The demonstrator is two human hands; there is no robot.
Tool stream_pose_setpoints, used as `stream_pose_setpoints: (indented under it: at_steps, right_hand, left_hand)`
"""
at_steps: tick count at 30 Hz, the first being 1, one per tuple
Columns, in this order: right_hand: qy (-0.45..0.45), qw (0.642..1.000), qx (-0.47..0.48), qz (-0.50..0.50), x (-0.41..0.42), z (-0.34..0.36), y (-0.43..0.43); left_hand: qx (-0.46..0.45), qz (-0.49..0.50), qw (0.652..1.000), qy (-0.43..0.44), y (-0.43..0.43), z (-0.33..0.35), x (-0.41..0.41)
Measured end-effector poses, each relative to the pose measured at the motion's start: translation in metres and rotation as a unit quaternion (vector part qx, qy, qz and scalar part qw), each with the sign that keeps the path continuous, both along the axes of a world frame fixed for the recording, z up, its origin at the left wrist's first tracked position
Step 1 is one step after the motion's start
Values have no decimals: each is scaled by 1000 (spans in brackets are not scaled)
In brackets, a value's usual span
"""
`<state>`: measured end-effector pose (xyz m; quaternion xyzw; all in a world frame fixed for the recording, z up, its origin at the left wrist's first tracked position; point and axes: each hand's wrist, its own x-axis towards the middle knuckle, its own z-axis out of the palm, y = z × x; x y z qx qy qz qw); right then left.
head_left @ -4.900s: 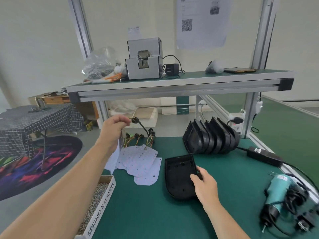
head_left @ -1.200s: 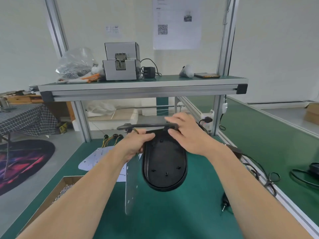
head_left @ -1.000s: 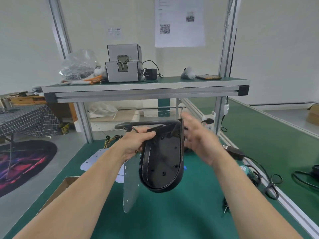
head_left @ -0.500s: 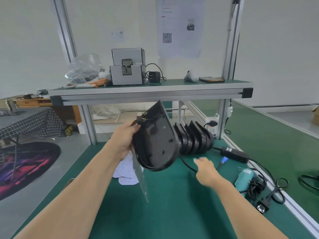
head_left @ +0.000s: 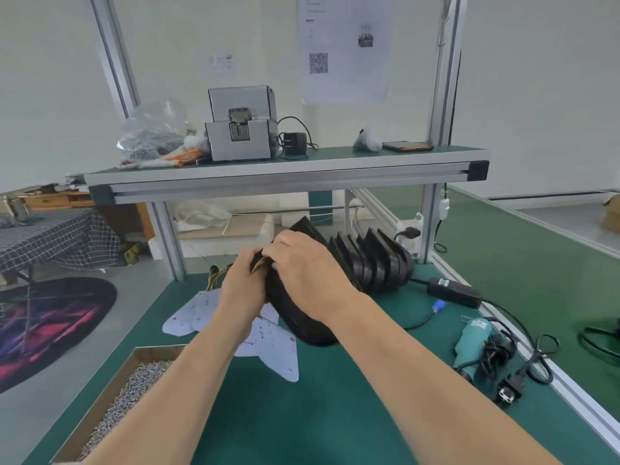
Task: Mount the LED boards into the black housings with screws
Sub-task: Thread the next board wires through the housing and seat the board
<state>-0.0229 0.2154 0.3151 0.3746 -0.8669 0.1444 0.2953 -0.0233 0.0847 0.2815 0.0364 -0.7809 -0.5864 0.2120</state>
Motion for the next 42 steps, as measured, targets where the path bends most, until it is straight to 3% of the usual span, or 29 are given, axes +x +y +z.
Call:
stream_pose_setpoints:
  at_steps: [4,8,13,16,19,22,27,34,37,42]
  right_hand:
    - [21,999,-27,0,-1,-6,-5]
    - [57,998,-24,-13,-4,-11,-1]
    - [20,991,-132,-19,-5,-33,10]
    - [-38,962,-270,-9,-8,-44,12]
    - [-93,919,-383,-20,-12,-45,12]
    - [-122,894,-431,-17,-11,-41,9]
    - [-87,936,-340,12,-8,-42,16]
    - [22,955,-295,9,-12,-49,28]
    - [64,959,-275,-36,-13,-45,30]
    - [31,954,-293,-48,-17,-43,33]
  left_hand:
    - [-51,-8,999,0,-2,-3,5]
    - [-44,-97,994,5,-4,-6,12]
    - [-31,-221,972,-69,-24,9,15]
    - [101,-262,949,-141,-24,21,13]
    - [69,-225,962,-137,-13,25,8]
    - [30,-215,968,-126,-5,22,6]
    - [-40,-49,995,-81,3,16,-4]
    - [-63,-57,995,-47,10,18,-2]
    - [-90,-54,994,-28,11,16,-3]
    - [-122,-75,990,-7,12,12,0]
